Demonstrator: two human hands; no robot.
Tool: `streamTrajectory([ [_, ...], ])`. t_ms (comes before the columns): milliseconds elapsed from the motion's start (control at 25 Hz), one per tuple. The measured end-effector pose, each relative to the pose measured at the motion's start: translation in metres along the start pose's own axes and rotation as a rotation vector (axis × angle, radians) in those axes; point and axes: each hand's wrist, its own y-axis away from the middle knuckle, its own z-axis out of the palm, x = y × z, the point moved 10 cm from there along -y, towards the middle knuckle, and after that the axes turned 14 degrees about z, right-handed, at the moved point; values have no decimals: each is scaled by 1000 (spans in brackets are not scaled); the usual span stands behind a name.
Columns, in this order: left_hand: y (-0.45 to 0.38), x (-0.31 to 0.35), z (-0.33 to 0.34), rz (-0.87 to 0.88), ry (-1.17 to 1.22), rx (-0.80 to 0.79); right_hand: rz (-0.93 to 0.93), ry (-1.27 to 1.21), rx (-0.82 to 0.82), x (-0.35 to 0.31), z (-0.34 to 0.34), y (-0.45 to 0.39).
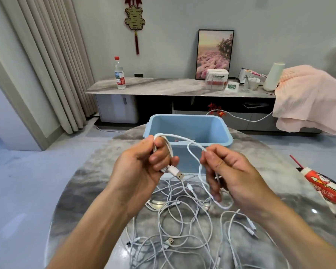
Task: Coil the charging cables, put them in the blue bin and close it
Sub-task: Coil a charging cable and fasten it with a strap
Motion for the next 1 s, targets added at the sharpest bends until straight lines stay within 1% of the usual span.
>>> streamTrajectory([
  [40,4,-7,5,-61,-66,-72,-20,-36,80,-5,-18,-2],
  [120,17,-25,22,-205,-145,-263,-134,141,286,-15,-46,-2],
  [160,22,-30,30,-245,-112,-315,-186,254,364,-18,-51,-1],
  [200,23,-32,34,-257,-20,-308,-221,343,409,-17,-50,0],
  [240,20,-31,34,-243,111,-247,-233,422,414,-9,-44,0],
  [320,6,-20,17,-118,325,-31,-191,540,316,14,-14,-1],
  [360,0,-14,2,-35,367,77,-156,587,240,24,6,-1],
  [400,-4,-7,-9,42,360,151,-132,612,171,30,24,1],
  [440,-7,-2,-17,108,319,190,-114,612,119,31,38,3],
  [520,-9,6,-23,216,197,205,-72,555,54,27,52,8],
  [600,-9,9,-18,291,-5,142,-32,559,9,23,59,13],
  [680,-4,12,-4,382,-348,3,-11,624,-12,18,59,18],
  [760,5,8,13,438,-667,-168,-20,672,7,5,52,22],
  [840,12,1,29,442,-841,-310,-95,782,86,-14,41,27],
  [920,16,-3,41,452,-963,-425,-191,905,208,-30,34,34],
  [1000,16,-4,42,446,-1046,-473,-261,931,341,-42,27,42],
])
